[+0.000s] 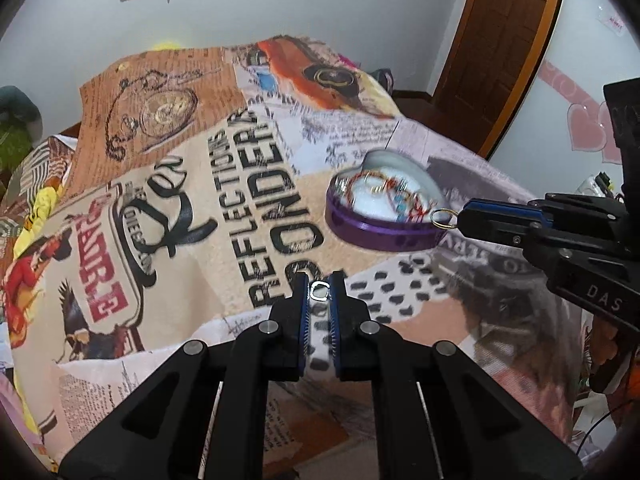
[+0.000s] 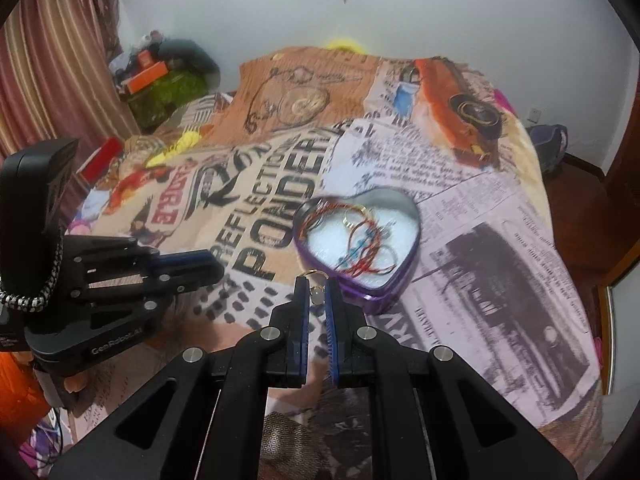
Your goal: Organize jewelry
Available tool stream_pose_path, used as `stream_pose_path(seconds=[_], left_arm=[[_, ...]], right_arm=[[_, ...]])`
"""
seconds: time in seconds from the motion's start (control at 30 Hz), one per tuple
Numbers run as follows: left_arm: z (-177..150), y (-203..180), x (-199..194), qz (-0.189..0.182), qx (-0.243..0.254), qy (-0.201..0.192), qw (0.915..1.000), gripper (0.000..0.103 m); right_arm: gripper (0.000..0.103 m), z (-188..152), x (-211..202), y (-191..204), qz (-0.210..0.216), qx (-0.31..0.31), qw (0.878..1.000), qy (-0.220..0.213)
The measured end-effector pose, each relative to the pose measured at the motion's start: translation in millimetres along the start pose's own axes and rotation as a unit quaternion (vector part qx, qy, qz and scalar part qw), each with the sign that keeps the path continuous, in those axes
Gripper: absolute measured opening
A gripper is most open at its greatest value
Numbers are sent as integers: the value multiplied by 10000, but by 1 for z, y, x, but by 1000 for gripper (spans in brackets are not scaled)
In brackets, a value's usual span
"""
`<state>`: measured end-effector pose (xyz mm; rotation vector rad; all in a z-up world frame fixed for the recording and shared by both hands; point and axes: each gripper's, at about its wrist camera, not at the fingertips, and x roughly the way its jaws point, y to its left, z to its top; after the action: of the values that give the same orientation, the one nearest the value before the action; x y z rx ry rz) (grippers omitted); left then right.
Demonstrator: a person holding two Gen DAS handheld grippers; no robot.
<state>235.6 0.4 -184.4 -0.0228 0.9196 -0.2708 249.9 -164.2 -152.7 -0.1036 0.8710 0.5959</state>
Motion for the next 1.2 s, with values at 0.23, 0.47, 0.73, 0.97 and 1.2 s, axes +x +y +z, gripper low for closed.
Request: stream_pose_path(seconds=[0.23,0.47,0.73,0.97,1.2], left_arm=[[15,-8,-13,-29,62,-235,9997,8],[29,-13,-20,-67,89,-416,9991,8],[42,-16,-9,-138,80,-420,9990,8],[49,-21,12,-208,86,-269,9994,8],[57,-27,33,-320,127,-68,9994,8]], right_arm=[[7,8,-17,-8,-79,101,9996,-263],[7,15,-26,-13,-125,140,9988,-455],[7,19,-21,-21,-145,222,9984,-504],[7,22,0,-30,-100,283,9990,-326],[7,22,23,-35,-45,257,9996,-54]])
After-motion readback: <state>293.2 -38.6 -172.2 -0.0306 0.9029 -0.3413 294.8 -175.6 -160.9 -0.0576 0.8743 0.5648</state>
